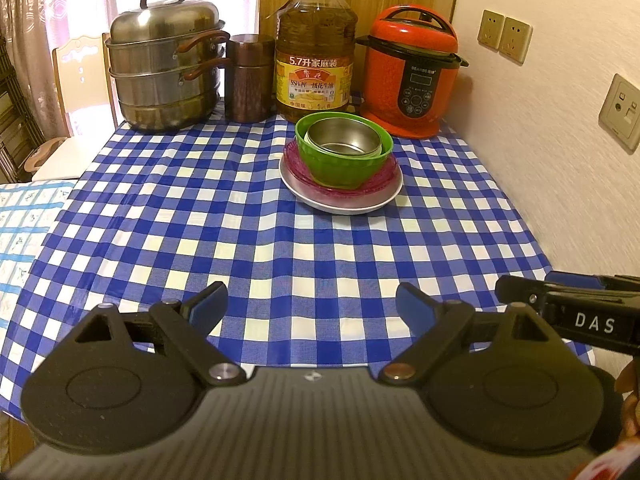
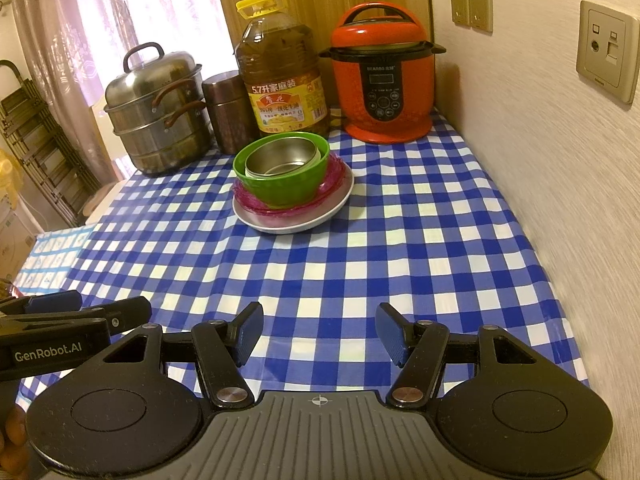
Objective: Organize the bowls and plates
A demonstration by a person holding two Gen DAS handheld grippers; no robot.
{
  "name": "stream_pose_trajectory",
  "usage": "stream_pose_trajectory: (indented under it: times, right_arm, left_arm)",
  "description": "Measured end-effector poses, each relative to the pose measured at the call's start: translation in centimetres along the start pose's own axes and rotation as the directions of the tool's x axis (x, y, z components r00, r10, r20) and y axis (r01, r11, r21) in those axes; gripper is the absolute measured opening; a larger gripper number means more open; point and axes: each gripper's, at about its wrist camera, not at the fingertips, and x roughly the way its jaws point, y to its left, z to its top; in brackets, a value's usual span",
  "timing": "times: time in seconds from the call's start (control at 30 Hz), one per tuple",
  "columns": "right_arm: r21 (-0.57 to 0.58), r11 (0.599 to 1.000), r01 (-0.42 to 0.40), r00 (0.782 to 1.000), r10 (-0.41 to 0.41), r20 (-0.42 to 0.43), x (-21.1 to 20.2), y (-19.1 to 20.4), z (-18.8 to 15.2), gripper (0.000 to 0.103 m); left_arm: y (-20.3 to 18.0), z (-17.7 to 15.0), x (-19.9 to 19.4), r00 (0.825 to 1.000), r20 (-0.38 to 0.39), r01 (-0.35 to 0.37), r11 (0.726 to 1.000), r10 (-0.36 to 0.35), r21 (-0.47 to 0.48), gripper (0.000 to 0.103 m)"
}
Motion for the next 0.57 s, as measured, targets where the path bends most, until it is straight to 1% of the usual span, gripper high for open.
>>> stream_pose_trajectory:
  times: [0.4,0.57]
  right_arm:
    - [0.0,1.0,0.001,1.0,-0.001,-0.001,-0.01,-0.13,0.01,0.062]
    - [0.001,1.0,0.001,1.0,-0.001,-0.001,-0.03,-0.15,0.01,0.062]
  left_arm:
    - [0.16,0.13,0.13,1.0,0.0,0.006,1.0,-0.006,-0.003,0.09]
    - [0.16,0.16,-0.05,1.0,0.015,0.016,1.0,-0.016,-0.009,0.09]
